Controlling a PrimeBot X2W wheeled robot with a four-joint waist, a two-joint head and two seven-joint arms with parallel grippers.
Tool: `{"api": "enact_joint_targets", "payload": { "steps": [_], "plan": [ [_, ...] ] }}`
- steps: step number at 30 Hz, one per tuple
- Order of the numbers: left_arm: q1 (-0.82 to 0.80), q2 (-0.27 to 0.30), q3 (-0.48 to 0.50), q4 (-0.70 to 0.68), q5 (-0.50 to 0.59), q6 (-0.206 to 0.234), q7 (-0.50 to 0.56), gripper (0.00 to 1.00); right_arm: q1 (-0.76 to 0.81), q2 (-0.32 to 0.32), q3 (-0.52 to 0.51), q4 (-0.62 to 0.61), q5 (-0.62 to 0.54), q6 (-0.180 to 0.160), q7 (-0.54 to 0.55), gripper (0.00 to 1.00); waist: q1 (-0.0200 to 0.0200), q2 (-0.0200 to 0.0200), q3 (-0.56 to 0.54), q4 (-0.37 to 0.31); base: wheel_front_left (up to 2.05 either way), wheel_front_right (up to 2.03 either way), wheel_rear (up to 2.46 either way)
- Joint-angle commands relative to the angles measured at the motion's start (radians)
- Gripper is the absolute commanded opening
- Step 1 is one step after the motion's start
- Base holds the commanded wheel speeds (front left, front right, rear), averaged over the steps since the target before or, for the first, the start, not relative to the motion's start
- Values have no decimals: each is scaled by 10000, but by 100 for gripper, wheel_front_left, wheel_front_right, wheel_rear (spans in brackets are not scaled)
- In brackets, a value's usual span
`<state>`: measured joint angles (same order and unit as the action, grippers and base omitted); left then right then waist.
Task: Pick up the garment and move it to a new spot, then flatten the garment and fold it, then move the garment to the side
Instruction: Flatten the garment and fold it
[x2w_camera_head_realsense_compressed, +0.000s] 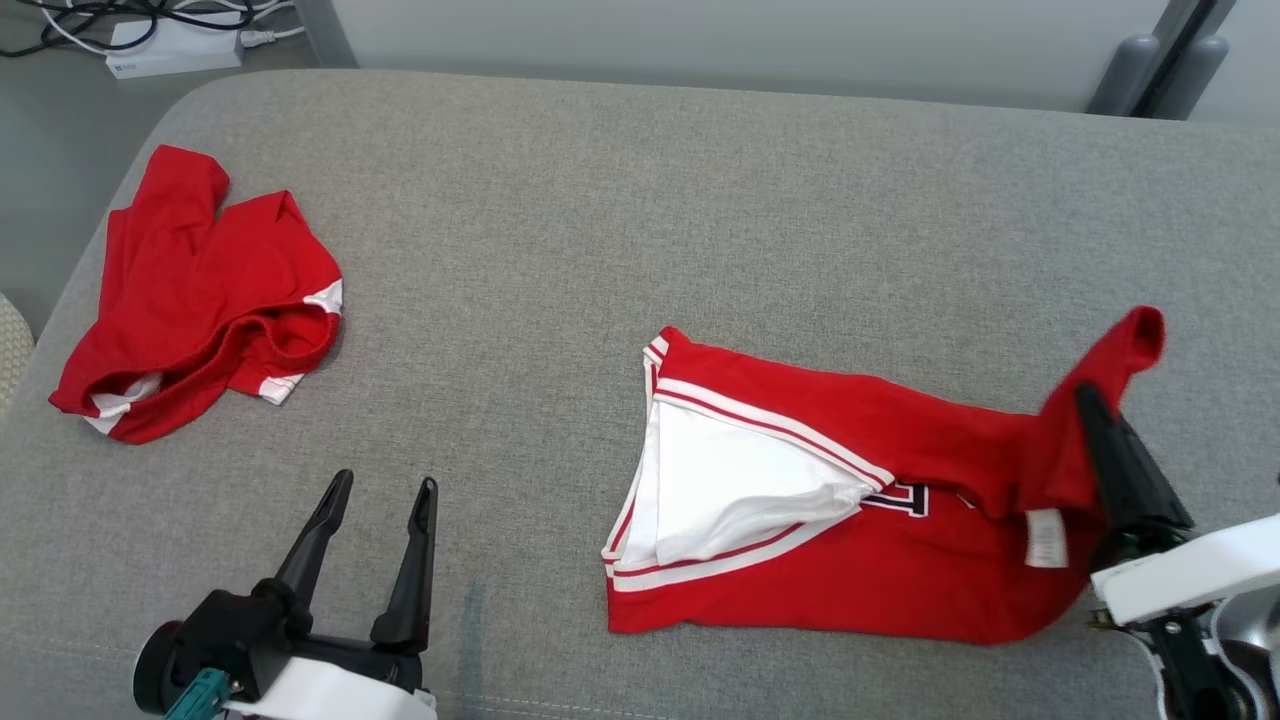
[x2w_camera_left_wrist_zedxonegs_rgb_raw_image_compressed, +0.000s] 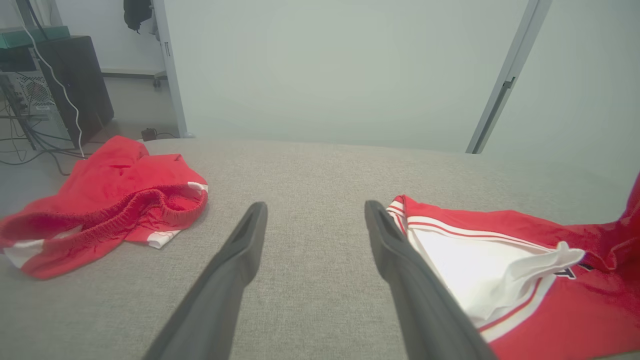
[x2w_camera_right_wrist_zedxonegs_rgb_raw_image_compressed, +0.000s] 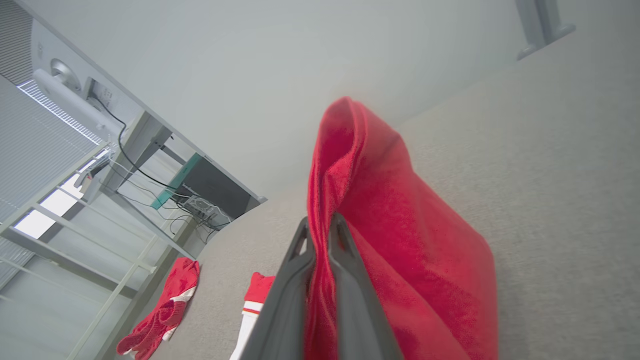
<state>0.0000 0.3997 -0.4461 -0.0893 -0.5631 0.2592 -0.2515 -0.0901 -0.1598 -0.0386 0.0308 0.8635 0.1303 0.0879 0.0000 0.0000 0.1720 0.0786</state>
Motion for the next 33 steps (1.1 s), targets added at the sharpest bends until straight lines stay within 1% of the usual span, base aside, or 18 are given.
{"api": "enact_joint_targets", "payload": {
  "steps": [1, 4, 6, 8, 11, 13, 16, 17, 19, 21, 24, 25, 26, 27, 30, 33],
  "plan": [
    [-620, 208, 354, -225, 69, -61, -93, 100, -41, 104, 434, -824, 72, 4, 261, 0, 0, 0, 59, -2, 0, 0, 0],
    [-770, 192, 298, -199, 92, -117, -89, 100, -275, 595, 1190, -1568, 178, 4, 787, 0, 0, 0, 138, 46, 0, 0, 0],
    [-854, 175, 257, -151, 106, -148, -89, 100, -503, 807, 1759, -1656, 156, 4, 1034, 0, 0, 0, 170, 98, 0, 0, 0],
    [-927, 146, 203, -99, 117, -191, -89, 100, -791, 941, 2280, -1464, 61, 4, 1101, 0, 0, 0, 194, 181, 0, 0, 0],
    [-1023, 86, 113, -6, 126, -268, -89, 100, -1348, 1041, 3033, -799, -158, 4, 947, 0, 0, 0, 238, 352, 0, 0, 0],
    [-1082, 33, 53, 76, 134, -315, -90, 100, -1785, 1065, 3515, -185, -512, 4, 734, 0, 0, 0, 255, 495, 0, 0, 0],
    [-1150, -48, -18, 191, 141, -381, -92, 100, -2384, 1086, 4264, 707, -609, 4, 398, 0, 0, 0, 261, 719, 0, 0, 0],
    [-1182, -80, -47, 224, 144, -407, -92, 100, -2534, 1089, 4507, 981, -444, 4, 277, 0, 0, 0, 272, 797, 0, 0, 0],
    [-1240, -127, -97, 306, 161, -464, -93, 100, -2878, 1091, 4946, 1580, -568, 4, 23, 0, 0, 0, 271, 940, 0, 0, 0],
    [-1289, -180, -131, 372, 167, -518, -94, 100, -3103, 1092, 5364, 2145, -371, 4, -132, 0, 0, 0, 278, 1056, 0, 0, 0],
    [-1340, -258, -151, 457, 195, -555, -96, 100, -3421, 1093, 5798, 3006, -376, 4, -437, 0, 0, 0, 264, 1147, 0, 0, 0],
    [-1349, -284, -150, 474, 202, -562, -97, 100, -3506, 1094, 5932, 3208, -307, 4, -586, 44, 0, 0, 266, 1163, 0, 0, 0],
    [-1357, -303, -147, 495, 210, -575, -97, 100, -3556, 1094, 6083, 3426, -147, 4, -612, 95, 0, 0, 265, 1174, 0, 0, 0],
    [-1354, -314, -140, 517, 215, -586, -98, 100, -3630, 1094, 6239, 3555, -3, 4, -694, 100, 0, 0, 257, 1170, 0, 0, 0],
    [-1320, -333, -88, 566, 218, -588, -99, 100, -3825, 1094, 6583, 3792, 194, 4, -1036, 100, 0, 0, 239, 1110, 0, 0, 0],
    [-1279, -334, -28, 580, 203, -576, -100, 100, -3939, 1095, 6732, 3780, 128, 4, -1302, 100, 0, 0, 243, 1033, 0, 0, 0]
  ]
}}
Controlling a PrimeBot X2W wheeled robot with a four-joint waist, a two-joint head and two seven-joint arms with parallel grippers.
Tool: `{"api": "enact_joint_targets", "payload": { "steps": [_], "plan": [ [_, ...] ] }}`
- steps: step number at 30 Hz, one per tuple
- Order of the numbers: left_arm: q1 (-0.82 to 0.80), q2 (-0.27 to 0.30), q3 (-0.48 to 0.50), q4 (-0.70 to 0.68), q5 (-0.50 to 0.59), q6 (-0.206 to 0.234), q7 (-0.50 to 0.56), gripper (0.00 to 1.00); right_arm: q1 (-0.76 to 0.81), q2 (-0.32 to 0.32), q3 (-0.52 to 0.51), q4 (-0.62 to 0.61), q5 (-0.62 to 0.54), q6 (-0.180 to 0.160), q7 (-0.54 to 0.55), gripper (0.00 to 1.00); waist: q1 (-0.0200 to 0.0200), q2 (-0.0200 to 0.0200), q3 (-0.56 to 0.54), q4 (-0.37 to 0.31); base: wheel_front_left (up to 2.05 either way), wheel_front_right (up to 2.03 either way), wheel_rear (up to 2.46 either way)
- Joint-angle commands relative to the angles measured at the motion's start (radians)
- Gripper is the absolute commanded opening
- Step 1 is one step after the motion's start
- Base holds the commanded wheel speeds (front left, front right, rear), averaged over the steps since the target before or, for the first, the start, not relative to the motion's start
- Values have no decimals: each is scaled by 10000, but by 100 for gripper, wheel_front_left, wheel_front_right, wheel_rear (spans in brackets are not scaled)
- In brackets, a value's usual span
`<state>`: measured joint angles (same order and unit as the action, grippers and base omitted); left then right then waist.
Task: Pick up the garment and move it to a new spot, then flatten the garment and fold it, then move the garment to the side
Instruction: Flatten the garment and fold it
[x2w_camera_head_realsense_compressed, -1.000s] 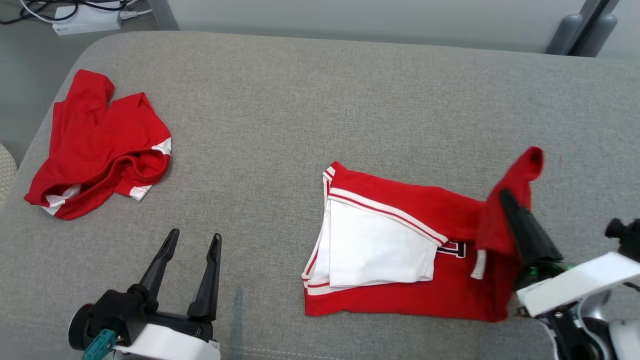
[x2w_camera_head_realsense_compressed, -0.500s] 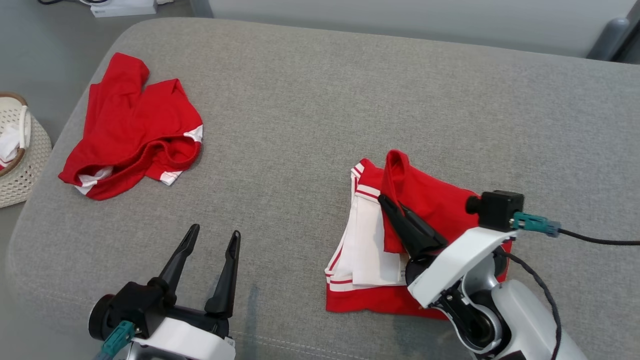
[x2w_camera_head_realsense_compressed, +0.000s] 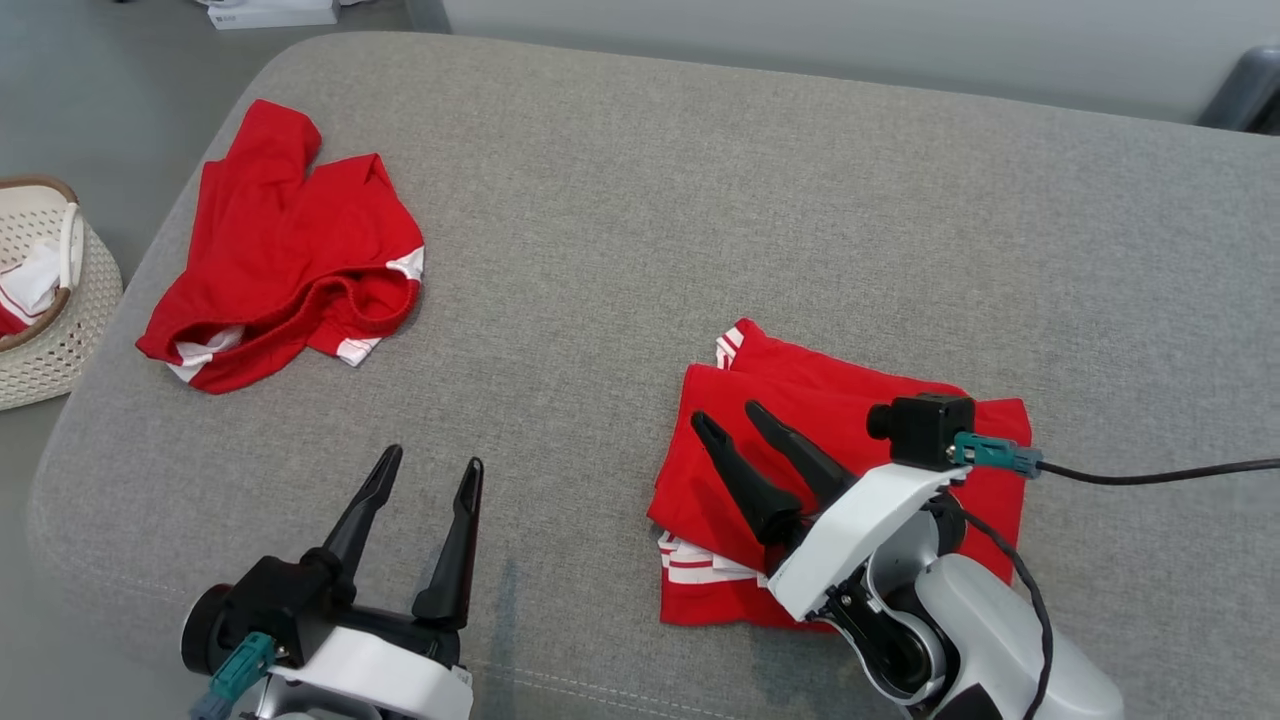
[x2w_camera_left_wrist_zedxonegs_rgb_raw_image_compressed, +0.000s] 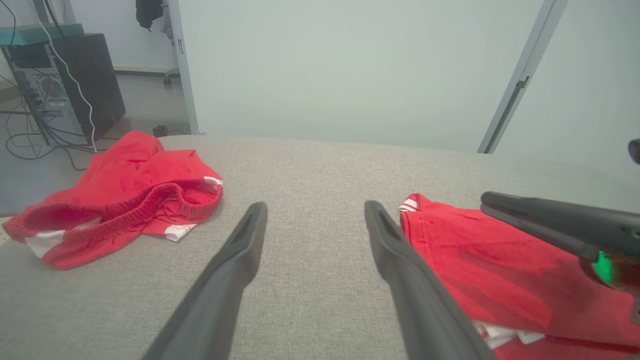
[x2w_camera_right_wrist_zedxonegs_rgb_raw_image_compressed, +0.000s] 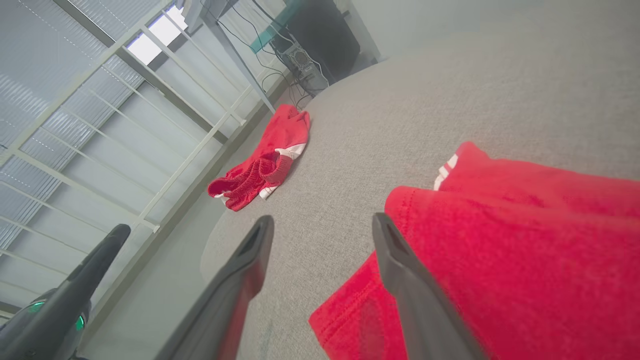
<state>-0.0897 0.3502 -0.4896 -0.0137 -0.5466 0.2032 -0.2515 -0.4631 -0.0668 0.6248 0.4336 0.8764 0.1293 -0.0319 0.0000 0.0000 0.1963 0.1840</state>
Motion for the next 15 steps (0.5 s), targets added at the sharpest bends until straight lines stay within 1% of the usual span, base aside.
{"api": "enact_joint_targets", "payload": {
  "steps": [1, 4, 7, 9, 12, 15],
  "plan": [
    [-352, 155, 436, -157, 19, -6, -100, 100, -240, 165, 142, -303, -75, 14, -246, 100, 0, 0, -20, -75, 0, 0, 0],
    [-287, 149, 509, -129, 0, 16, -100, 100, -172, -10, 98, -788, -369, 14, -848, 100, 0, 0, -87, -208, 0, 0, 0],
    [-223, 157, 613, -141, -20, 71, -101, 100, 93, -655, -310, -1350, -1174, 14, -1662, 100, 0, 0, -174, -410, 0, 0, 0],
    [-182, 178, 664, -176, -26, 93, -101, 100, 415, -1088, -936, -1652, -1902, 14, -2004, 100, 0, 0, -228, -552, 0, 0, 0],
    [-130, 231, 751, -237, -33, 157, -101, 100, 1047, -1520, -2122, -2145, -3057, 14, -2227, 100, 0, 0, -277, -782, 0, 0, 0],
    [-80, 285, 824, -292, -73, 220, -88, 100, 1802, -1692, -3380, -2706, -4310, 14, -2286, 100, 0, 0, -315, -974, 0, 0, 0]
  ]
}}
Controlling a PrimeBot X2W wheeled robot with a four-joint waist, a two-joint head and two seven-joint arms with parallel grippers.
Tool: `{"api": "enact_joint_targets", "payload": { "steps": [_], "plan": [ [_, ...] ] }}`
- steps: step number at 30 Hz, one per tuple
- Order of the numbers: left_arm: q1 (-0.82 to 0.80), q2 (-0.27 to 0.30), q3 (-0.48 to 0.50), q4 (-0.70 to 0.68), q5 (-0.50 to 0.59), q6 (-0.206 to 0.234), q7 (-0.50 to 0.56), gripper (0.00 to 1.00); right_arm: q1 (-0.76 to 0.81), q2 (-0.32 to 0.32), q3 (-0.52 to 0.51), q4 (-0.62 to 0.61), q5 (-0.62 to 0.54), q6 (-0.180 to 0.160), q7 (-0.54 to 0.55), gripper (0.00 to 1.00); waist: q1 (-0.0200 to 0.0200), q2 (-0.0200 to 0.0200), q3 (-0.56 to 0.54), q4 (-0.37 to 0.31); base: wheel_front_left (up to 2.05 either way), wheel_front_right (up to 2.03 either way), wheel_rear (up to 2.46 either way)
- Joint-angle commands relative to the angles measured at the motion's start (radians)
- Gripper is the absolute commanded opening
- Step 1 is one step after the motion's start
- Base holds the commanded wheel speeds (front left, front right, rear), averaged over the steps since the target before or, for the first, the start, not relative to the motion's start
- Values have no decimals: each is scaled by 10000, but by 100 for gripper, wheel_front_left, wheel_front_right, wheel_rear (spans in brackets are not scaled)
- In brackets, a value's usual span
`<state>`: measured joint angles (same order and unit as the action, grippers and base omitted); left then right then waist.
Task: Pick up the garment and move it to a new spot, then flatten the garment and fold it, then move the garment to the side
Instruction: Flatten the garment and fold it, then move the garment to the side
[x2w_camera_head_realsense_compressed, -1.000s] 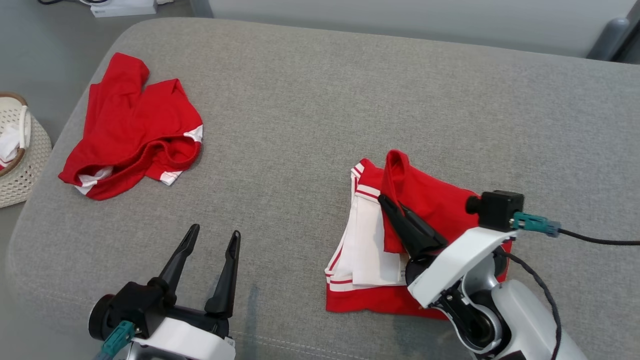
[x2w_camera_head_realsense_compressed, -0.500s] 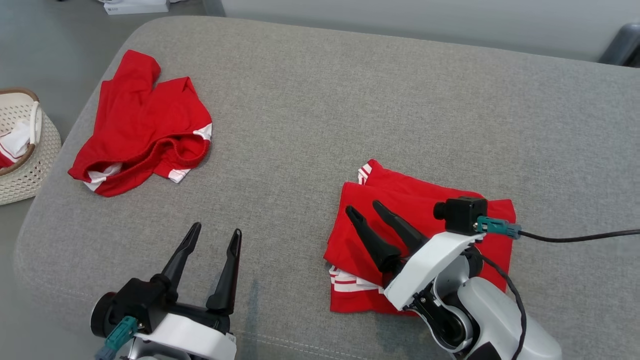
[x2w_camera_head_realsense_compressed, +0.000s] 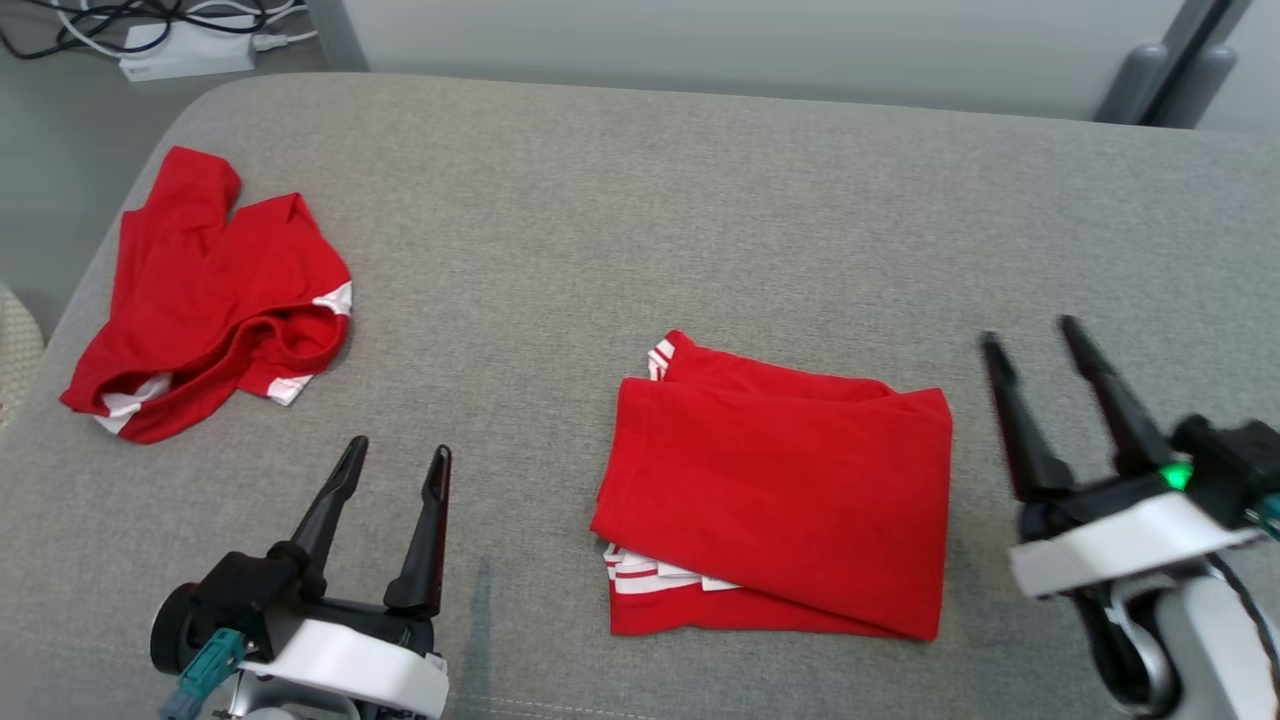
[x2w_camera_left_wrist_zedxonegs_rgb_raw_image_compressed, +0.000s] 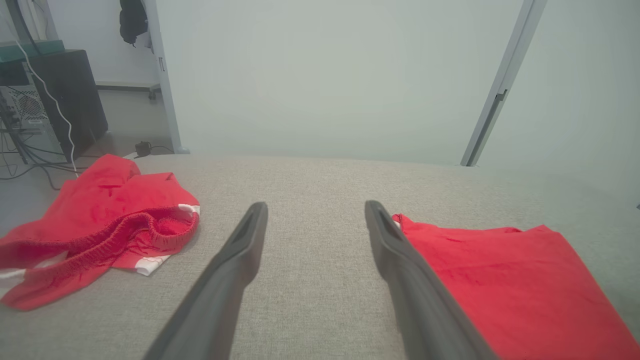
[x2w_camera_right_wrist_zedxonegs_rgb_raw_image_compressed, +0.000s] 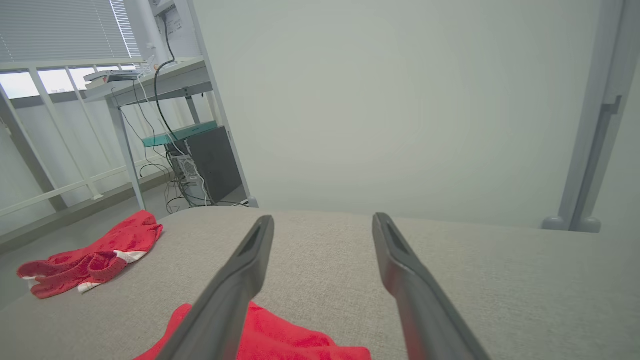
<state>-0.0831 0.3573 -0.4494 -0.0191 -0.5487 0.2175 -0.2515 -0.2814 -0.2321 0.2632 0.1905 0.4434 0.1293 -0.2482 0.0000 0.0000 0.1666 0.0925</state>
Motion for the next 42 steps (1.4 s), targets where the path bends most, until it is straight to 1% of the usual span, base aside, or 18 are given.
{"api": "enact_joint_targets", "payload": {
  "steps": [1, 5, 9, 11, 14, 22, 26, 29, 30, 33, 37, 42],
  "plan": [
    [-133, 239, 450, -262, -66, 96, -79, 100, 258, 19, -229, -485, -282, 14, -127, 100, 0, 0, -16, -113, 0, 0, 0],
    [-68, 341, 550, -342, -125, 157, -44, 100, 1257, 188, -1418, -1137, -1581, 14, -132, 100, 0, 0, 6, -322, 0, 0, 0],
    [-21, 374, 619, -333, -209, 196, -24, 100, 2226, 550, -2100, -1390, -2185, 14, -133, 100, 0, 0, -19, -451, 0, 0, 0],
    [40, 400, 686, -343, -263, 251, -24, 100, 2693, 759, -2270, -1490, -2399, 14, -134, 100, 0, 0, -12, -565, 0, 0, 0],
    [71, 434, 719, -366, -294, 282, -11, 100, 2852, 864, -2321, -1452, -2440, 14, -134, 100, 0, 0, 5, -648, 0, 0, 0],
    [156, 514, 721, -412, -318, 363, 52, 100, 2880, 880, -2257, -1299, -2447, 14, -135, 100, 0, 0, -65, -733, 0, 0, 0],
    [188, 513, 750, -444, -341, 437, 58, 100, 2768, 860, -2123, -903, -2235, 14, -135, 100, 0, 0, -68, -649, 0, 0, 0],
    [158, 500, 731, -490, -352, 413, 51, 100, 2301, 746, -1689, -268, -1780, 14, -135, 100, 0, 0, 26, -488, 0, 0, 0],
    [158, 500, 731, -490, -352, 413, 51, 100, 2301, 746, -1689, -268, -1780, 14, -135, 100, 0, 0, 26, -488, 0, 0, 0],
    [65, 432, 639, -472, -330, 356, 42, 100, 1786, 581, -1050, 537, -1346, 14, -135, 100, 0, 0, 117, -255, 0, 0, 0],
    [-24, 321, 540, -369, -319, 282, 24, 100, 1201, 523, -324, 1651, -862, 14, -135, 100, 0, 0, 197, 70, 0, 0, 0],
    [-158, 178, 470, -237, -308, 180, -7, 100, 822, 487, 306, 2760, -248, 14, -135, 100, 0, 0, 309, 378, 0, 0, 0]
  ]
}}
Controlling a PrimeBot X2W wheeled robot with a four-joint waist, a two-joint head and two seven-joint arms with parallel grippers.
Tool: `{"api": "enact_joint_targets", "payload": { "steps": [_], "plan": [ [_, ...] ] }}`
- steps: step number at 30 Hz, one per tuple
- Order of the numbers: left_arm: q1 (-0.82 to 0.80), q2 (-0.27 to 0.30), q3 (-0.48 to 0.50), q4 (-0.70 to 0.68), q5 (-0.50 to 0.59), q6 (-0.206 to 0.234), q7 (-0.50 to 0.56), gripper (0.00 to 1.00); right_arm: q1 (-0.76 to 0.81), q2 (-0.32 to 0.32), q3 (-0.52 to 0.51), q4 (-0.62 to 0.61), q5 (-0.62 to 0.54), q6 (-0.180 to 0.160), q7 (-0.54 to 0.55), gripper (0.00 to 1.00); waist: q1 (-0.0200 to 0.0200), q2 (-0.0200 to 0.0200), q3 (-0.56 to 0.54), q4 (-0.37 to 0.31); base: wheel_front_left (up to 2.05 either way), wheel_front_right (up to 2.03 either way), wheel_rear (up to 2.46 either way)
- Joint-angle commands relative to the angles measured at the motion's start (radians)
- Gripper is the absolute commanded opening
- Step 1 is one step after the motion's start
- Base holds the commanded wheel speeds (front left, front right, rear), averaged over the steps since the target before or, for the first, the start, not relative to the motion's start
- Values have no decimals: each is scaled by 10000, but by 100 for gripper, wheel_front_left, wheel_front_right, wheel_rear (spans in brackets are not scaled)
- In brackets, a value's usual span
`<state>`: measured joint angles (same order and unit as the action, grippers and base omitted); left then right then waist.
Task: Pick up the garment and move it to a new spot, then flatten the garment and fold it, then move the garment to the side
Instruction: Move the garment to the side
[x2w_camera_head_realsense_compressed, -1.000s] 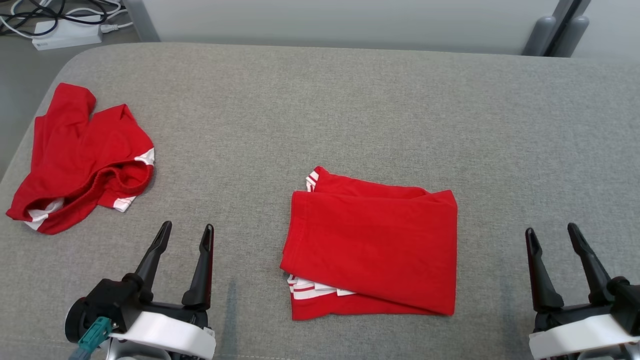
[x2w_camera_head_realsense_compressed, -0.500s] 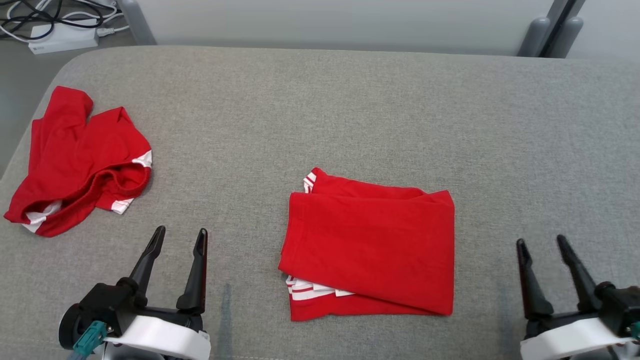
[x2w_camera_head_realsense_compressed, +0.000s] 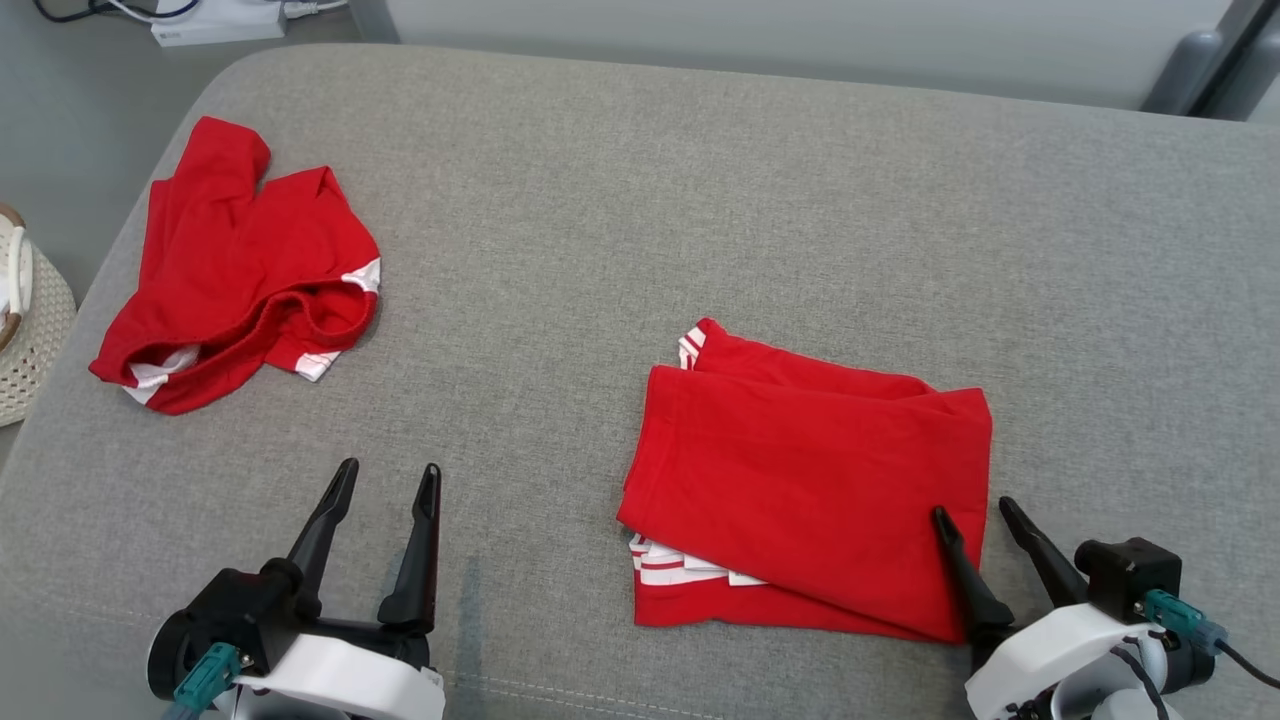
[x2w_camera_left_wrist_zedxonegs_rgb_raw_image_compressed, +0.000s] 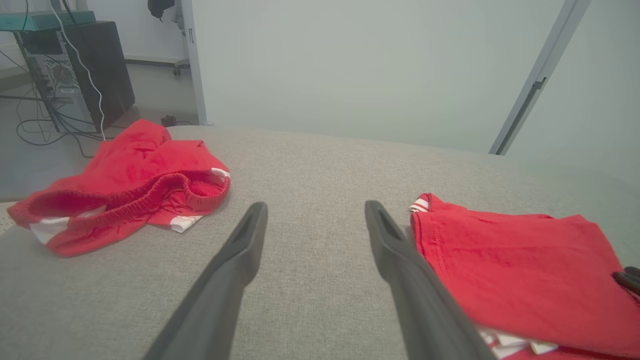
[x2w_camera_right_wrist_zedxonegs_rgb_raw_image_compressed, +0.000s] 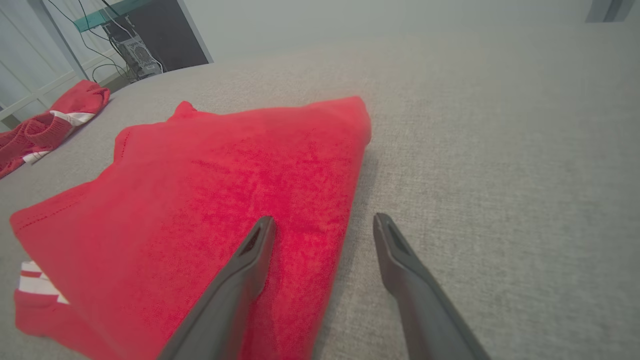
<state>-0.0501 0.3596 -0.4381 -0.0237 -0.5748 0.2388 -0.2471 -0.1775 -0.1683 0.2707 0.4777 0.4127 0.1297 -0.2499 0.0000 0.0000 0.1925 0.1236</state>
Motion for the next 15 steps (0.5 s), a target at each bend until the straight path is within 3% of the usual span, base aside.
{"api": "enact_joint_targets", "payload": {
  "steps": [1, 7, 8, 9, 10, 15],
  "plan": [
    [-503, 132, 363, -169, -47, -43, -58, 100, -286, -183, 341, 10, 135, 10, -118, 100, 0, 0, 66, 93, 0, 0, 0],
    [-518, 71, 452, -93, -17, -75, -92, 100, -706, -285, 1094, 764, 958, 10, -118, 100, 0, 0, 161, 118, 0, 0, 0],
    [-514, 65, 468, -88, -12, -81, -97, 100, -783, -292, 1253, 865, 1127, 10, -118, 74, 0, 0, 166, 107, 0, 0, 0],
    [-513, 61, 481, -84, -5, -86, -100, 100, -883, -342, 1400, 905, 1213, 10, -118, 32, 0, 0, 177, 93, 0, 0, 0],
    [-516, 57, 495, -87, 3, -91, -104, 100, -957, -368, 1528, 966, 1355, 10, -118, 0, 0, 0, 203, 79, 0, 0, 0],
    [-542, 47, 558, -101, 45, -115, -116, 100, -1275, -649, 1828, 1063, 1697, 10, -118, 0, 0, 0, 272, -22, 0, 0, 0]
  ]
}}
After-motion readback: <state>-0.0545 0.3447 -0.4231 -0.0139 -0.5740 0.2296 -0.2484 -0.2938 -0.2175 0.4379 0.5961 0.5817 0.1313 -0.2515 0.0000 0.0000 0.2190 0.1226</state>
